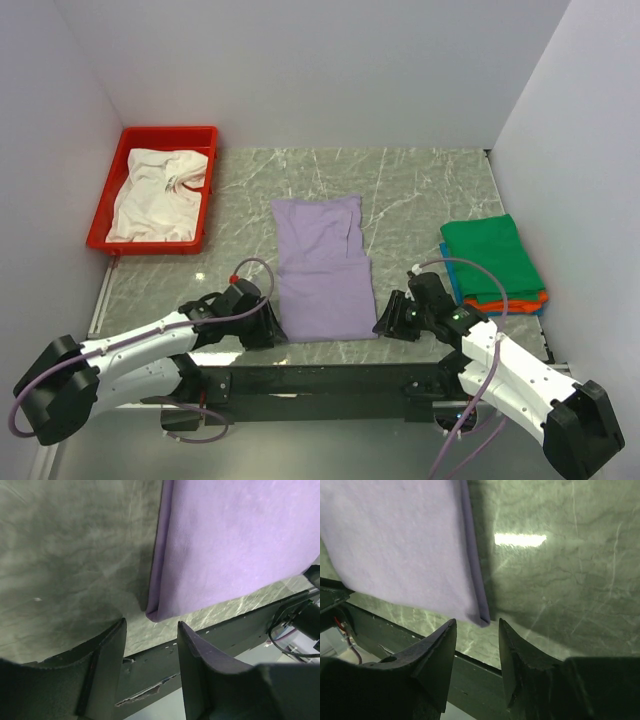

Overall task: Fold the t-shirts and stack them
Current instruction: Fold the tshirt

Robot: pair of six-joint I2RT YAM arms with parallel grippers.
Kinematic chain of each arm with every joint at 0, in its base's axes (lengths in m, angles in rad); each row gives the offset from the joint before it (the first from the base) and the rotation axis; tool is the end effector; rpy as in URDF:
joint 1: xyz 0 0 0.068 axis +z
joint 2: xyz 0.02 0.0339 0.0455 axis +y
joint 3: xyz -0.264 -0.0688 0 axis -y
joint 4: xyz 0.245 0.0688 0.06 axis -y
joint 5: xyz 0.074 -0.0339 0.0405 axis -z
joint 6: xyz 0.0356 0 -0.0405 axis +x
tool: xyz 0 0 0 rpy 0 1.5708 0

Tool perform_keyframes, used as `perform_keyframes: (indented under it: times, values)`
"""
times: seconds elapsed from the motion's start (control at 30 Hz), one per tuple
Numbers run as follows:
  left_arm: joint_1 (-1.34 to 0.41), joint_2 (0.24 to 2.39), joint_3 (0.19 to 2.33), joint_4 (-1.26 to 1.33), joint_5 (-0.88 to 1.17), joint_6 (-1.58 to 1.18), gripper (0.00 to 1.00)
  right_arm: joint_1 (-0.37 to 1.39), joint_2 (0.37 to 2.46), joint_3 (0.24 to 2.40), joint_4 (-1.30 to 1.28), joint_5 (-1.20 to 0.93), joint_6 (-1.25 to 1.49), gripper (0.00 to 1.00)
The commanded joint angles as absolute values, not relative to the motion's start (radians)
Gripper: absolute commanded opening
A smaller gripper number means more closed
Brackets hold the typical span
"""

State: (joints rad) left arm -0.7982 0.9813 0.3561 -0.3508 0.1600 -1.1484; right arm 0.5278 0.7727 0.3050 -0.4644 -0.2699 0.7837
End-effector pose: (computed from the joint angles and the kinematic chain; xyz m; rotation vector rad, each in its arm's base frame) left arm 0.1133 -0.1244 0.1478 -0.4223 2.7844 -0.8404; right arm 0.1173 0.0794 0.1539 0.2222 2.6685 0.8272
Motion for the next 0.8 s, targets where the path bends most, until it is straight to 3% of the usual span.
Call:
perform_keyframes:
  times: [0.0, 0.43, 0.7, 0.77]
  values:
    - [-0.836, 0.996, 0.339, -0.27, 0.14, -1.219, 0.5, 0.537, 0.77, 0.278, -0.439, -0.301, 0.805, 0.47]
    - [-0.884, 1.017, 0.302, -0.216, 0.058, -1.293, 0.49, 0.541, 0.807, 0.21, -0.339, -0.318, 0.853, 0.44]
    - [-0.899, 1.031, 0.299, -0.244, 0.003, -1.308, 0.34, 0.545, 0.796, 0.196, -0.321, -0.307, 0.871, 0.37]
    - [-0.903, 1.043, 0.301, -0.235, 0.003, -1.308, 0.24, 0.545, 0.796, 0.198, -0.314, -0.308, 0.873, 0.28]
